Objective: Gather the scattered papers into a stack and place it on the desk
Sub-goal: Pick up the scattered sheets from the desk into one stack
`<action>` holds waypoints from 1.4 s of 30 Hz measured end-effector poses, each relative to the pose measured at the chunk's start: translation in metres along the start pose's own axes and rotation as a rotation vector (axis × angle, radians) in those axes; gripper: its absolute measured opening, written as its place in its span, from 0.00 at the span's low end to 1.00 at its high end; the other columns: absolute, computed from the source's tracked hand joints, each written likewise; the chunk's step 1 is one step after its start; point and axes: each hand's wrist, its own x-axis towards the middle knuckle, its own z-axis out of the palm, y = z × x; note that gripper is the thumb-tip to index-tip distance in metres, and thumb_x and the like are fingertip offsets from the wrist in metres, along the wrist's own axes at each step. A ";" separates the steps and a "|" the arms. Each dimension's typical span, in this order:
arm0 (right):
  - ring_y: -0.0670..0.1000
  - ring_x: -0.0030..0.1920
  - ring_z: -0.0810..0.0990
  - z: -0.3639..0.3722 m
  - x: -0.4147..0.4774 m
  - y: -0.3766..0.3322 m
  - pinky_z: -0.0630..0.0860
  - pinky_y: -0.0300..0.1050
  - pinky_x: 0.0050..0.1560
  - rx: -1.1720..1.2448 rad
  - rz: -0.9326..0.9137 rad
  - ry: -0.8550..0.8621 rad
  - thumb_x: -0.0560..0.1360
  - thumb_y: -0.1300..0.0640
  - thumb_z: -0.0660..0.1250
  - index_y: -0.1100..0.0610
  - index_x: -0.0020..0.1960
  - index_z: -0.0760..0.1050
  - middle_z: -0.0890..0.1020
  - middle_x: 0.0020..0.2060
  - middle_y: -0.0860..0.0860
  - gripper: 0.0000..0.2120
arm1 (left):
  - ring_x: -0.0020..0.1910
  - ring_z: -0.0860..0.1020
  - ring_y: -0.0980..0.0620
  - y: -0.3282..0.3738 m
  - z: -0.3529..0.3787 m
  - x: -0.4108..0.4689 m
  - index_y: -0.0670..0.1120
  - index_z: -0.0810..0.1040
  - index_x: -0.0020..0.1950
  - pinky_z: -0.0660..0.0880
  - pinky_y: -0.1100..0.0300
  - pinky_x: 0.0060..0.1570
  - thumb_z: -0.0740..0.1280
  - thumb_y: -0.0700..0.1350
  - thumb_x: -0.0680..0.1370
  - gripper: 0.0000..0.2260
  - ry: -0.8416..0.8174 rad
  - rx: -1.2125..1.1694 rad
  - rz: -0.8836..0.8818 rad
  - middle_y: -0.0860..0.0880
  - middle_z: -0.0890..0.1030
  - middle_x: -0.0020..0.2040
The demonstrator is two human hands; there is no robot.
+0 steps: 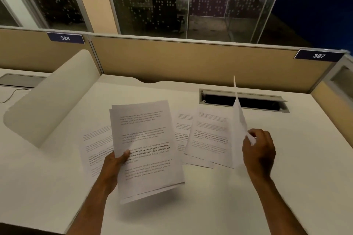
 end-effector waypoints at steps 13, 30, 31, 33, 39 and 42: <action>0.54 0.38 0.84 0.056 -0.125 -0.008 0.81 0.45 0.31 -0.479 -0.219 -0.759 0.63 0.50 0.82 0.58 0.45 0.83 0.82 0.44 0.56 0.17 | 0.46 0.88 0.36 -0.006 -0.007 0.007 0.46 0.81 0.60 0.85 0.41 0.41 0.75 0.46 0.74 0.16 -0.022 0.009 -0.013 0.39 0.88 0.52; 0.66 0.57 0.80 0.048 -0.023 0.111 0.75 0.63 0.63 -0.111 0.902 -0.633 0.71 0.54 0.77 0.65 0.63 0.77 0.82 0.57 0.64 0.24 | 0.47 0.87 0.33 -0.007 0.002 0.018 0.46 0.81 0.60 0.82 0.33 0.49 0.70 0.44 0.77 0.11 0.006 0.024 -0.038 0.37 0.88 0.52; 0.65 0.54 0.82 0.047 -0.019 0.111 0.78 0.63 0.60 -0.029 0.901 -0.625 0.71 0.56 0.77 0.66 0.60 0.79 0.84 0.55 0.64 0.21 | 0.48 0.87 0.33 -0.006 0.003 0.020 0.46 0.81 0.60 0.82 0.33 0.49 0.70 0.45 0.77 0.12 0.008 0.025 -0.039 0.37 0.88 0.52; 0.64 0.53 0.83 0.048 -0.008 0.109 0.80 0.63 0.58 0.161 0.865 -0.570 0.72 0.57 0.77 0.66 0.56 0.80 0.85 0.53 0.64 0.17 | 0.48 0.87 0.33 -0.003 0.004 0.023 0.46 0.82 0.60 0.82 0.33 0.49 0.71 0.46 0.76 0.13 0.014 0.027 -0.039 0.37 0.88 0.52; 0.63 0.54 0.84 0.086 0.036 0.081 0.80 0.61 0.60 0.397 0.837 -0.480 0.72 0.57 0.77 0.64 0.58 0.81 0.85 0.54 0.62 0.18 | 0.49 0.86 0.32 0.003 0.002 0.033 0.45 0.80 0.63 0.82 0.32 0.49 0.70 0.45 0.78 0.14 0.046 0.032 -0.034 0.37 0.88 0.53; 0.65 0.56 0.82 0.120 0.044 0.069 0.80 0.60 0.58 0.145 0.814 -0.500 0.70 0.54 0.78 0.68 0.59 0.80 0.83 0.57 0.65 0.24 | 0.49 0.86 0.32 0.005 0.001 0.036 0.44 0.80 0.63 0.82 0.33 0.49 0.70 0.45 0.77 0.15 0.054 0.036 -0.041 0.37 0.87 0.53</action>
